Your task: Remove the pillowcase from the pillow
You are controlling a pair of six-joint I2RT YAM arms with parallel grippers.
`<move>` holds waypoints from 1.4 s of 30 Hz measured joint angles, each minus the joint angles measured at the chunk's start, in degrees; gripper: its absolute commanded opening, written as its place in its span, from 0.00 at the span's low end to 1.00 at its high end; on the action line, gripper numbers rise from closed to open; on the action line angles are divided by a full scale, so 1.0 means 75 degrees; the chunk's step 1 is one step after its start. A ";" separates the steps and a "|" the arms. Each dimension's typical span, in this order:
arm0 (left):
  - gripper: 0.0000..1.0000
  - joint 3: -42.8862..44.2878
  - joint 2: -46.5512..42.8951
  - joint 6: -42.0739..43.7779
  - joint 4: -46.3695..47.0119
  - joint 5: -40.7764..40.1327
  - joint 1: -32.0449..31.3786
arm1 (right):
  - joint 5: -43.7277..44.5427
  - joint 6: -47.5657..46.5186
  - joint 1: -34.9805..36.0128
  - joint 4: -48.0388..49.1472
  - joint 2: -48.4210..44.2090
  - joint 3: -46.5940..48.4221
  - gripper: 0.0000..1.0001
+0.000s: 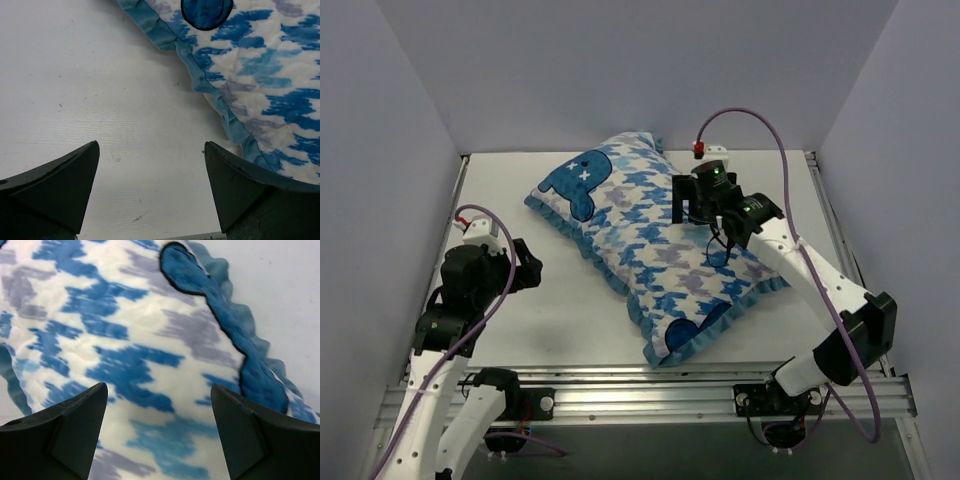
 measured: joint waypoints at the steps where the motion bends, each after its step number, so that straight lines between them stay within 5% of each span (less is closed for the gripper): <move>1: 0.94 0.0000 0.0102 -0.0006 0.0023 0.0085 0.0003 | 0.0003 -0.0015 -0.0108 0.0009 -0.0321 -0.0306 0.79; 6: 0.94 0.0073 0.0691 -0.0204 0.0087 0.0487 0.0003 | -0.0772 0.0029 0.0201 0.0149 -0.1000 -0.1667 0.76; 10: 0.94 0.0466 0.1329 -0.0420 0.0061 0.0804 0.0003 | -0.1250 0.0262 0.1352 0.0694 -0.0976 -0.2509 0.76; 16: 0.94 0.1384 0.1903 -0.0571 -0.0015 0.1003 0.0003 | -0.2130 0.0740 0.3112 0.1722 -0.0685 -0.2270 0.76; 20: 0.94 0.1673 0.2136 -0.0664 -0.0012 0.1105 -0.0017 | -0.2445 0.0807 0.3299 0.1813 -0.0592 -0.1894 0.81; 27: 0.94 0.1751 0.2973 -0.0924 0.0090 0.1250 -0.0385 | -0.2127 0.1008 0.1550 0.1743 -0.1338 -0.1818 1.00; 33: 0.94 0.1746 0.3777 -0.1131 0.0245 0.1279 -0.0889 | -0.2509 0.1361 -0.0801 0.2136 -0.2247 -0.2894 1.00; 42: 0.94 0.1035 0.4284 -0.1728 0.0906 0.1192 -0.1460 | -0.4249 0.1475 -0.2154 0.3672 -0.0213 -0.3351 0.99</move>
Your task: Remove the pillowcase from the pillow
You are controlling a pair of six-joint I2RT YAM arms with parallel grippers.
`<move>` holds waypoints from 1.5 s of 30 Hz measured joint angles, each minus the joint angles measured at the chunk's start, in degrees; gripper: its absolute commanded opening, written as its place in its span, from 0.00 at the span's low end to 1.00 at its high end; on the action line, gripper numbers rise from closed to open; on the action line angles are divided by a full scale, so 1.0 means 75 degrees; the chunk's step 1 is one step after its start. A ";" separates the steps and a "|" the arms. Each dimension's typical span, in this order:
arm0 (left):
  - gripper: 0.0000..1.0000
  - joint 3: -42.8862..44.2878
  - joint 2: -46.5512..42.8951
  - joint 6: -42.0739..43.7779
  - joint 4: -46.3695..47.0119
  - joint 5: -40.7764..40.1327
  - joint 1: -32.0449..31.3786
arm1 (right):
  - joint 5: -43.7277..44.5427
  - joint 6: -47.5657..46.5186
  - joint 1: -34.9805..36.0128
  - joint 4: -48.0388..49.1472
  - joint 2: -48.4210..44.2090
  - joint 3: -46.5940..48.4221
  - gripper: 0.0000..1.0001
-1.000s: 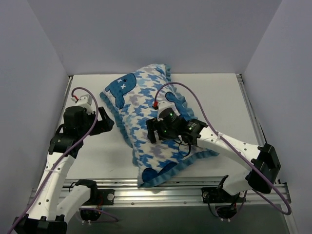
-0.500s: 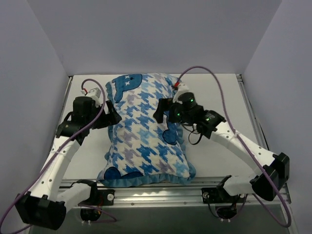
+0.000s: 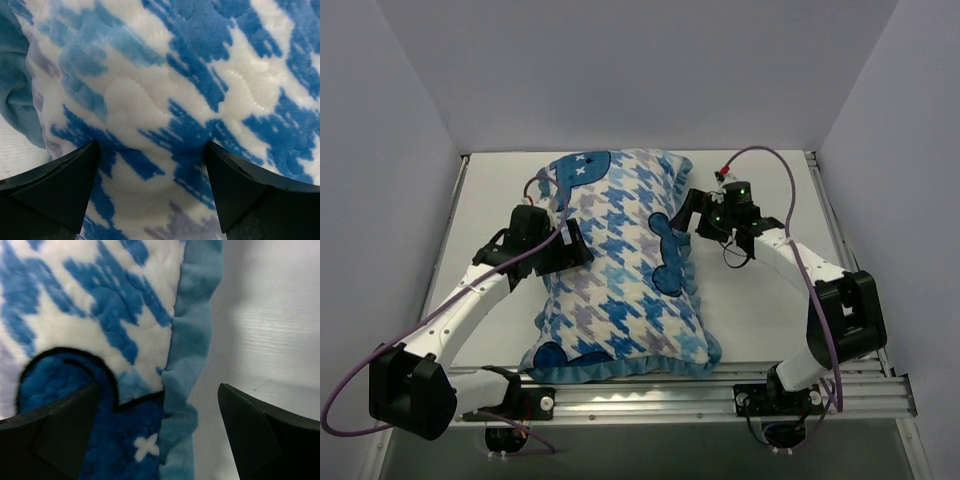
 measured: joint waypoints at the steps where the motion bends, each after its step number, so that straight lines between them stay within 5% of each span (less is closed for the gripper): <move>1: 0.94 -0.0128 0.0017 -0.0073 0.0117 -0.0012 -0.0003 | -0.0213 0.0055 -0.0003 0.0262 0.0300 -0.0064 0.99; 7: 0.94 -0.0761 0.0085 -0.0460 0.0740 -0.0093 -0.0017 | -0.1591 0.0321 0.0149 0.1699 0.1714 -0.0323 0.82; 10: 0.94 -0.0950 0.0283 -0.0560 0.1020 -0.0114 -0.0017 | -0.2183 0.0236 0.0356 0.2256 0.1888 -0.0321 0.27; 13: 0.94 -0.1128 0.0498 -0.0691 0.1355 -0.0111 -0.0017 | -0.2480 0.0061 0.0586 0.2410 0.1836 -0.0154 0.01; 14: 0.94 -0.1148 0.0554 -0.0717 0.1422 -0.0114 -0.0017 | -0.2512 -0.0102 0.0635 0.2308 0.1810 -0.0038 0.00; 20: 0.94 -0.0667 0.1026 -0.0839 0.1408 -0.0163 -0.0198 | -0.2177 -0.1285 0.0886 0.0070 0.1521 0.1714 0.00; 27: 0.94 0.1338 0.1958 -0.0772 0.1017 -0.0321 -0.1081 | -0.1221 -0.2340 0.1224 -0.1996 0.1049 0.4820 0.00; 33: 0.94 0.0944 0.0953 -0.1049 0.1556 -0.0513 -0.1358 | -0.0985 -0.2731 0.2498 -0.2836 0.0487 0.4951 0.02; 39: 0.94 -0.0291 -0.1545 -0.1239 0.0772 -0.1256 -0.1346 | -0.0580 -0.2643 0.4106 -0.3147 0.0702 0.3824 0.36; 45: 0.94 -0.0289 -0.3666 -0.1096 -0.0842 -0.1906 -0.1343 | 0.0551 -0.2133 0.5094 -0.3185 0.0481 0.3276 0.71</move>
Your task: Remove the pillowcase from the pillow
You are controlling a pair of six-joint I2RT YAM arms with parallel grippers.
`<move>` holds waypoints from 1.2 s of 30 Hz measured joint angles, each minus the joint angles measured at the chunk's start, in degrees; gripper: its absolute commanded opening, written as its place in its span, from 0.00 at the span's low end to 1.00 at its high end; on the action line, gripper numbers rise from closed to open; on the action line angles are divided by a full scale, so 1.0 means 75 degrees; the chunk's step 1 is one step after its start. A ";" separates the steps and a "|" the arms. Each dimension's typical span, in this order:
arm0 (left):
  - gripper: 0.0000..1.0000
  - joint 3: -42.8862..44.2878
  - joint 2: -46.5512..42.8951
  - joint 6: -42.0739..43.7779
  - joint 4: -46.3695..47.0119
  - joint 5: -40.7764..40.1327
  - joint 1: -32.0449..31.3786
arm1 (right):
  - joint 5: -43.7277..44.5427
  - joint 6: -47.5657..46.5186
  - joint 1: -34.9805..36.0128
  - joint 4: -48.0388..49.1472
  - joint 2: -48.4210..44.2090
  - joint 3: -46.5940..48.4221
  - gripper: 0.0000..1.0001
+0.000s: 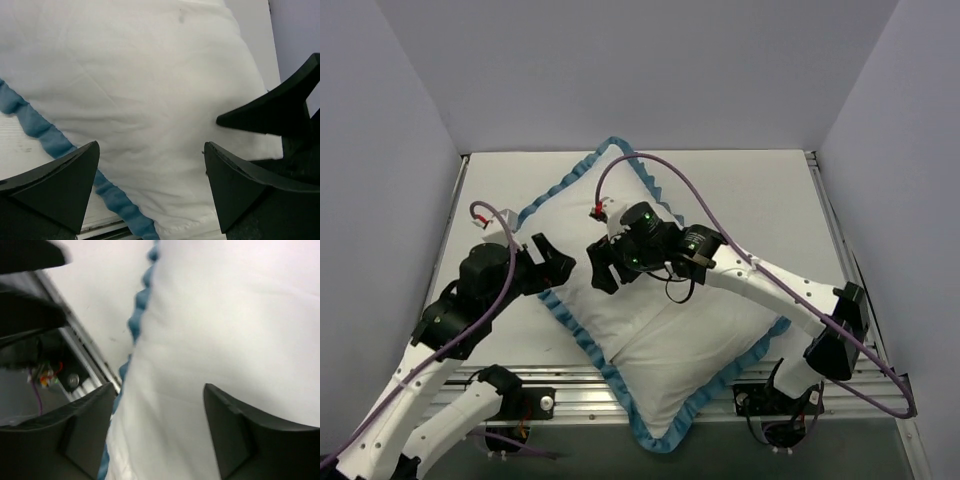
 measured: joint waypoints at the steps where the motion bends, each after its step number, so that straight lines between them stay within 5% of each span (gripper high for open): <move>1: 0.94 0.0099 -0.0207 0.0076 -0.0245 -0.0090 0.0000 | 0.0254 0.0076 -0.0012 -0.0026 -0.0154 -0.0064 0.74; 6: 0.94 0.0854 -0.0038 0.0694 -0.0778 -0.0367 0.0000 | 0.2486 0.0991 -0.0105 -0.0536 -0.1367 -0.0527 0.87; 11: 0.94 0.1702 0.1789 0.1390 -0.0583 -0.0370 0.0006 | 0.4019 0.2092 -0.0146 -0.1370 -0.2798 -0.1276 0.91; 24: 0.94 0.5327 0.7825 0.2413 0.0702 -0.0003 0.0595 | 0.3888 0.3252 -0.0163 -0.2562 -0.4313 -0.3518 0.97; 30: 0.94 0.3366 0.7772 0.1705 0.1667 0.0632 0.1276 | 0.3177 0.2923 -0.0772 -0.1469 -0.4065 -0.4325 0.95; 36: 0.94 0.0443 0.4707 0.1113 0.2398 0.0947 0.2457 | 0.2451 0.2139 -0.1996 -0.0487 -0.2524 -0.3724 0.92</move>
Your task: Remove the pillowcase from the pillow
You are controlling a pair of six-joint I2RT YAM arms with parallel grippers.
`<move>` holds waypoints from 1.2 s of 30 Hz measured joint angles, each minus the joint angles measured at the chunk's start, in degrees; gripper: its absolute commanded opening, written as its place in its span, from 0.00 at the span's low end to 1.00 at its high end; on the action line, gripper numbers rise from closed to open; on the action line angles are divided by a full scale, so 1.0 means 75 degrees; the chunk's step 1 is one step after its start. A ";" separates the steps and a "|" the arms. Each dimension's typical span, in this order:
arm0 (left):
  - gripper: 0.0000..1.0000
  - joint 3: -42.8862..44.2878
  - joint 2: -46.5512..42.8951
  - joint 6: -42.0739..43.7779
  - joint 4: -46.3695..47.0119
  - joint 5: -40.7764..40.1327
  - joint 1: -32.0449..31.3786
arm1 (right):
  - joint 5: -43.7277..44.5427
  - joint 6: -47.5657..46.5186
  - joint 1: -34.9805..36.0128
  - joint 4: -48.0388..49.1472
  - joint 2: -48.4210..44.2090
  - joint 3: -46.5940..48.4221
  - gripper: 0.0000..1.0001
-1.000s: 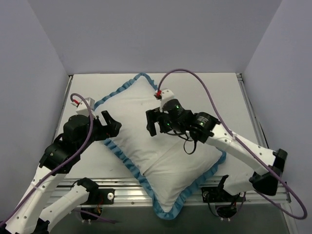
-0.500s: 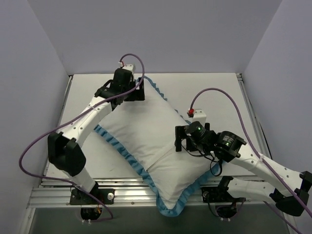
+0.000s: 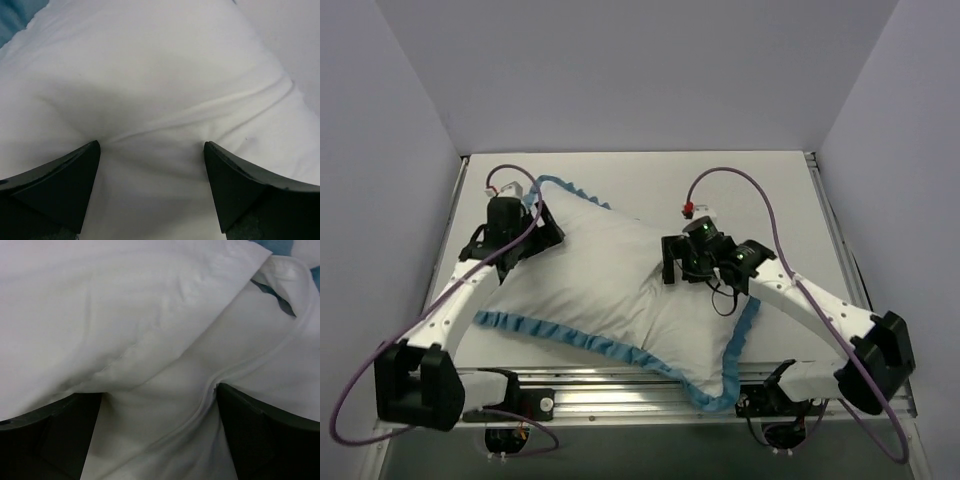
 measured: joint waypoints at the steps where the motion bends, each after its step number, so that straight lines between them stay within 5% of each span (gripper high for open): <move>1: 0.94 -0.0248 -0.0519 -0.0009 -0.0166 -0.0044 0.0146 | -0.0006 -0.0166 -0.0070 0.0160 0.0335 0.0254 0.92; 11: 0.94 -0.0163 -0.2844 0.0656 -0.2448 0.0516 0.0326 | 0.0437 -0.1766 -0.0530 0.0807 0.3829 0.3917 0.90; 17: 0.94 0.1017 -0.3328 0.0947 -0.2862 0.1638 -0.0105 | 0.0921 -0.2206 -0.0600 0.0705 0.4062 0.5138 0.90; 22: 0.94 0.1445 -0.3156 0.0991 -0.2629 0.1655 -0.1072 | 0.1183 -0.2046 -0.0597 0.0501 0.2804 0.4130 0.90; 28: 0.94 0.1600 -0.1425 0.1052 -0.2087 0.1145 -0.1617 | 0.1145 -0.1411 -0.0597 0.0009 0.0463 0.1976 0.87; 36: 0.94 0.1288 0.0140 0.0577 -0.1515 0.0020 -0.1574 | 0.0708 -0.0784 -0.0664 0.0143 -0.0574 0.0140 0.69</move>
